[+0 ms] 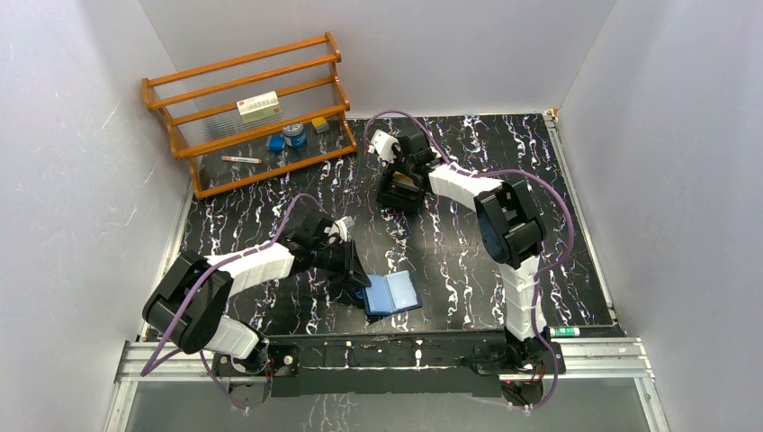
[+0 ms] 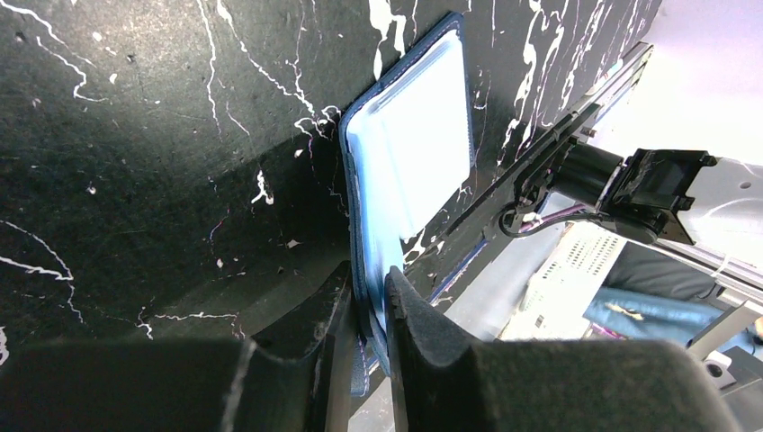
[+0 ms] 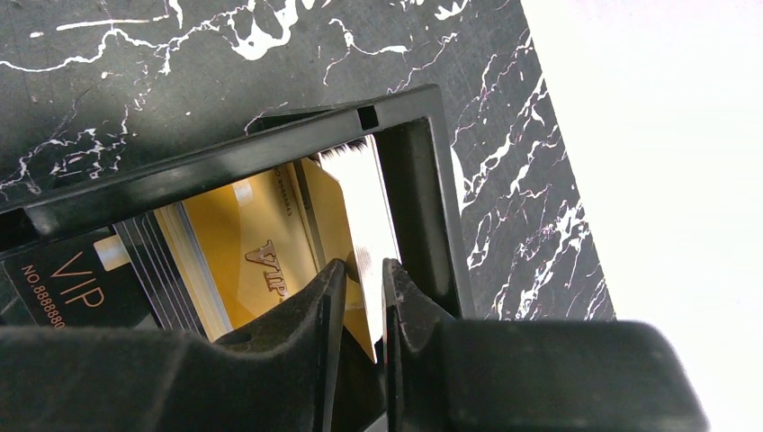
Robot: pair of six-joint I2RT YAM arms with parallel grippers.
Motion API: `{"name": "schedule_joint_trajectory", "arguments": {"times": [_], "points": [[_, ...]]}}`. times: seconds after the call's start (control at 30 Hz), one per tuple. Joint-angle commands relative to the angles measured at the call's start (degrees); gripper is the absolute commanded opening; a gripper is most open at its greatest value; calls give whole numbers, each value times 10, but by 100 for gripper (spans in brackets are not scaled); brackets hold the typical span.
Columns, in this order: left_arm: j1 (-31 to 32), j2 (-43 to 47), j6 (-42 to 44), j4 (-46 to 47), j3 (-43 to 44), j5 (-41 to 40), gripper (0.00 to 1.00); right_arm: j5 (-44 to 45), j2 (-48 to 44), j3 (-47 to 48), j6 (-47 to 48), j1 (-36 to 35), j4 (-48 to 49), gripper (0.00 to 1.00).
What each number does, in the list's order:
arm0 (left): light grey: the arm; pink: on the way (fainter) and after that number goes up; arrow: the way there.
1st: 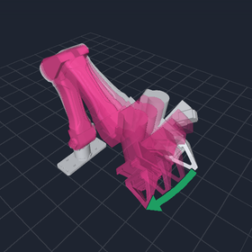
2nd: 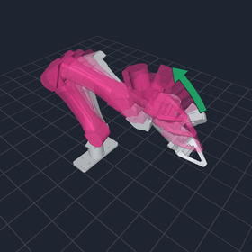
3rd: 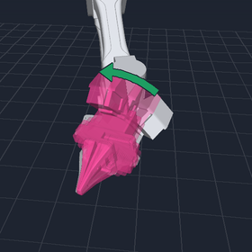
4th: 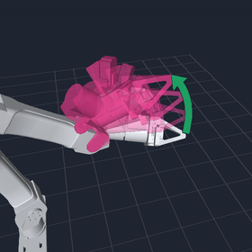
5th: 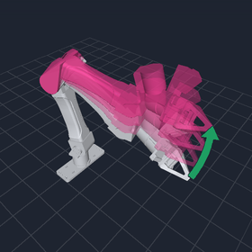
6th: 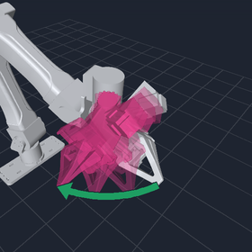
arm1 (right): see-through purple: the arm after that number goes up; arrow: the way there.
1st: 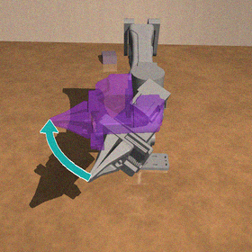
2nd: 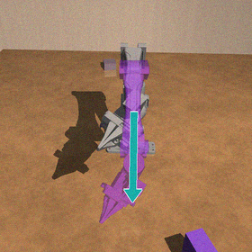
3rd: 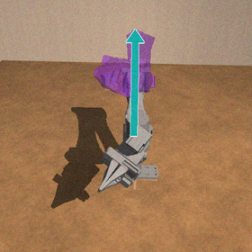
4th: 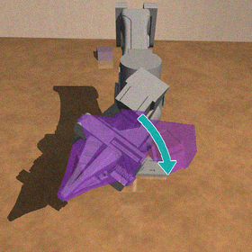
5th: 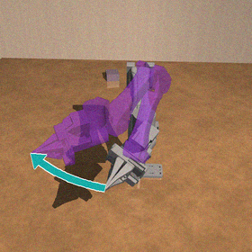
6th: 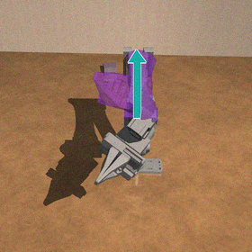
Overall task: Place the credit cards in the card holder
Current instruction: Pick up the credit card from the storage box.
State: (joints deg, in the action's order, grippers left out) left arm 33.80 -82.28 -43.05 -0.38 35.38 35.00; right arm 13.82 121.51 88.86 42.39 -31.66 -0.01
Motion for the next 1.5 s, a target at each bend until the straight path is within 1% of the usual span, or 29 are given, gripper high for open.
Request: {"name": "schedule_joint_trajectory", "arguments": {"times": [0.0, 0.07, 0.1, 0.17, 0.27, 0.3, 0.5, 0.57, 0.73, 0.87, 1.0, 1.13, 1.17, 1.23, 1.3, 1.4, 1.47], "points": [[-2, 21, -4, 2, -9, 16, 17, 6, -30, 41, -8, 6, 7, 27], [-2, 18, -4, 3, -10, 16, 17, -4, -32, 47, -10, 8, 0, 17], [-3, 17, -4, 3, -9, 16, 17, -7, -32, 49, -11, 8, -2, 13], [-3, 14, -3, 3, -9, 15, 17, -7, -34, 54, -16, 9, -7, 13], [-3, 9, 6, -7, -7, 8, 19, -6, -40, 60, -26, 8, -25, 18], [-3, 9, 8, -10, -6, 6, 19, -8, -43, 59, -28, 9, -28, 18], [-3, 13, 10, -16, -5, 4, 19, -21, -56, 63, -34, 9, -51, 9], [-3, 14, 11, -19, -4, 1, 19, -24, -62, 66, -41, 9, -63, 0], [-3, 7, 15, -21, -7, -10, 19, -51, -89, 65, -80, 8, -108, 0], [-4, 1, 26, -28, -1, -18, 25, -71, -120, 64, -133, 8, -138, 0], [-3, -3, 46, -61, 25, -39, 33, -108, -161, 56, -214, 6, -168, 0], [-6, 12, 57, -99, 41, -69, 37, -150, -231, 7, -344, -1, -178, 0], [-6, 17, 55, -104, 42, -74, 37, -165, -259, -13, -400, -2, -178, 0], [-6, 25, 52, -111, 42, -80, 39, -202, -300, -59, -477, -5, -178, 0], [-6, 32, 52, -121, 40, -90, 39, -250, -341, -115, -533, -12, -170, 0], [-7, 36, 51, -134, 31, -108, 38, -294, -401, -214, -626, -25, -139, 0], [-7, 56, 48, -137, 22, -117, 34, -322, -434, -270, -667, -39, -123, 0]]}}
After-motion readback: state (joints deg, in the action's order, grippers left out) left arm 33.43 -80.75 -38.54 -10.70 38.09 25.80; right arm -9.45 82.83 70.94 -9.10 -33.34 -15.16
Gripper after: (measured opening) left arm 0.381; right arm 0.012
